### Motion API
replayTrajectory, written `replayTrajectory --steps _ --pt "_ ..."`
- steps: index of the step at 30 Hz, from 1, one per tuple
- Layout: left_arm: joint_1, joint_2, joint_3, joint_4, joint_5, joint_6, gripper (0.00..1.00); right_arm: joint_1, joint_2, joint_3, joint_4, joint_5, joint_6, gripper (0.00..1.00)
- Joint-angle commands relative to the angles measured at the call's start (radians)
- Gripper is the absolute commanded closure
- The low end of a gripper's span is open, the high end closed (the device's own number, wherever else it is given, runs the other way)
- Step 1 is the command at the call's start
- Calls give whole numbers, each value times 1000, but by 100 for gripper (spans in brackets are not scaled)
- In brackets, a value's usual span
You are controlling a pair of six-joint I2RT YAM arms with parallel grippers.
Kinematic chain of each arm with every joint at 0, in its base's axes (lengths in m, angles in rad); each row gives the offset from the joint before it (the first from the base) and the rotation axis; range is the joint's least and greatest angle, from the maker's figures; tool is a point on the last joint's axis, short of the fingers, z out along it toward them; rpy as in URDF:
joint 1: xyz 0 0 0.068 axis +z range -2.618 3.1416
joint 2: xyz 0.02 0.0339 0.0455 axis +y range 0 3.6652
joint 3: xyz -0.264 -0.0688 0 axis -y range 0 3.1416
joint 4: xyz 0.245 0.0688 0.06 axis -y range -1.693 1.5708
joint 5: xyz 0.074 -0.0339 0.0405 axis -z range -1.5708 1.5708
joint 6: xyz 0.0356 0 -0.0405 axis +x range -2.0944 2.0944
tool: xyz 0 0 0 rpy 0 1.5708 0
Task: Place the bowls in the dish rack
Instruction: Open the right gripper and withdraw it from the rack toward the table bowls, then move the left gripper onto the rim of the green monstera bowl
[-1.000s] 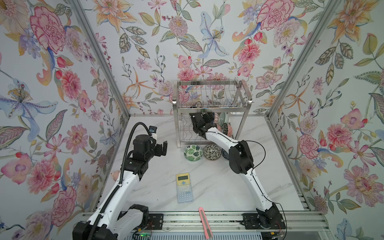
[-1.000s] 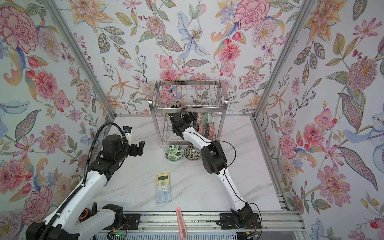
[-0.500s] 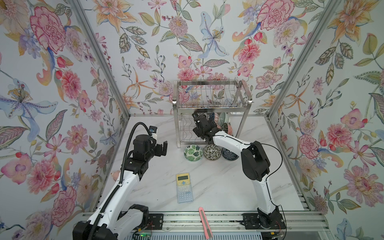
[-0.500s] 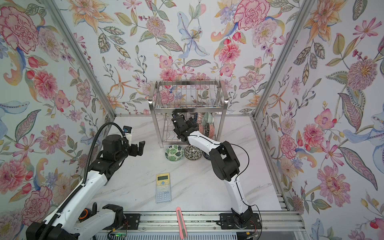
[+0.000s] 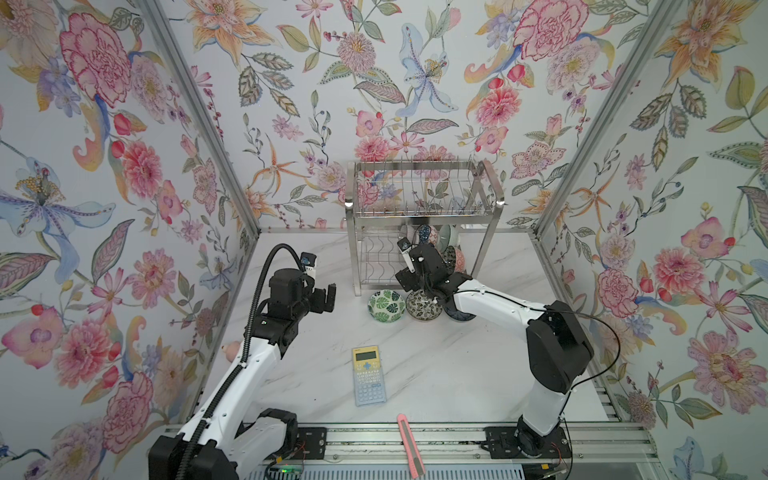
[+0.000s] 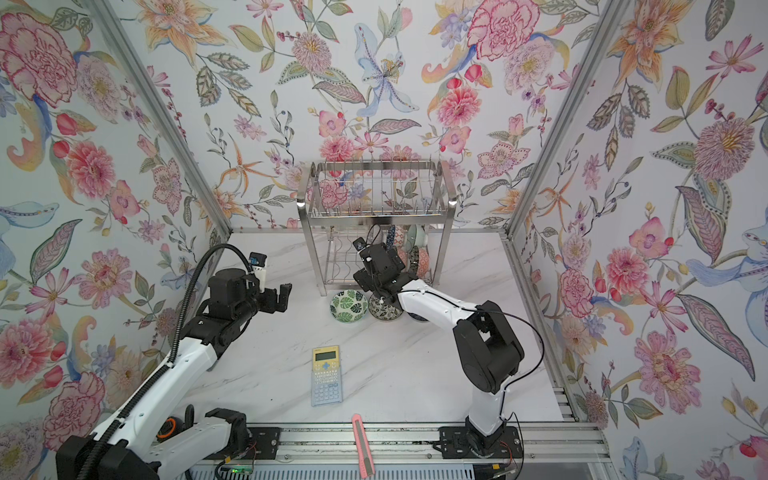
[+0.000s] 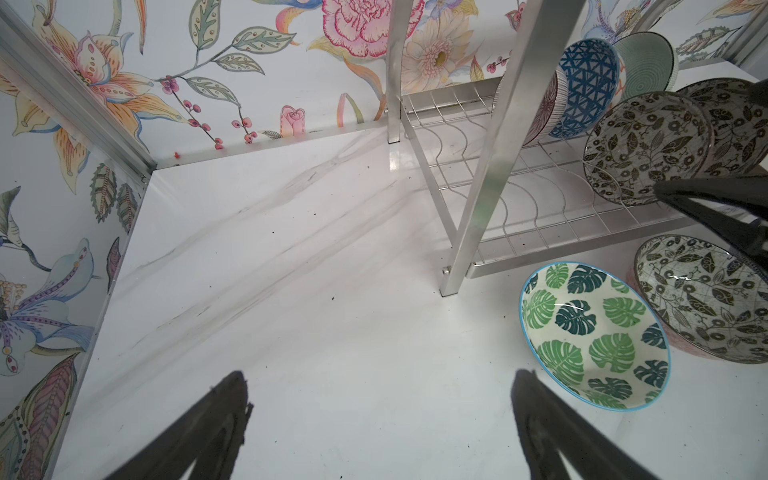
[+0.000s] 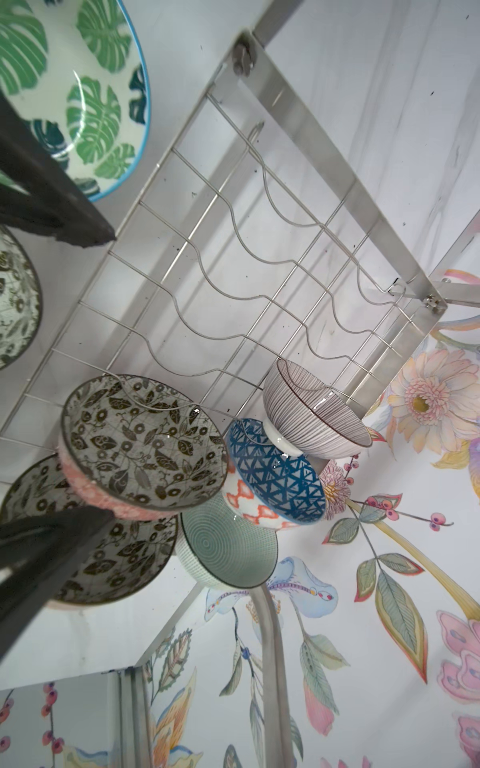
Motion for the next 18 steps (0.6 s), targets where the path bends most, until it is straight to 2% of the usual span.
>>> replayTrajectory --steps 1,6,11,12,18 --pt "-5 -10 43 -48 2 -23 1 -9 -99 -80 35 -75 63 1" --pt "-78 -11 79 -91 -63 -53 1 -36 -221 -187 25 -120 110 1" --pt "-214 22 84 -65 -142 -117 1 -52 -335 -269 7 -145 146 1" --pt "-238 35 78 -50 -148 -132 1 -84 -359 -285 5 -153 152 1" --pt "-321 120 24 50 -138 -212 1 -120 -462 -340 -11 -165 169 1"
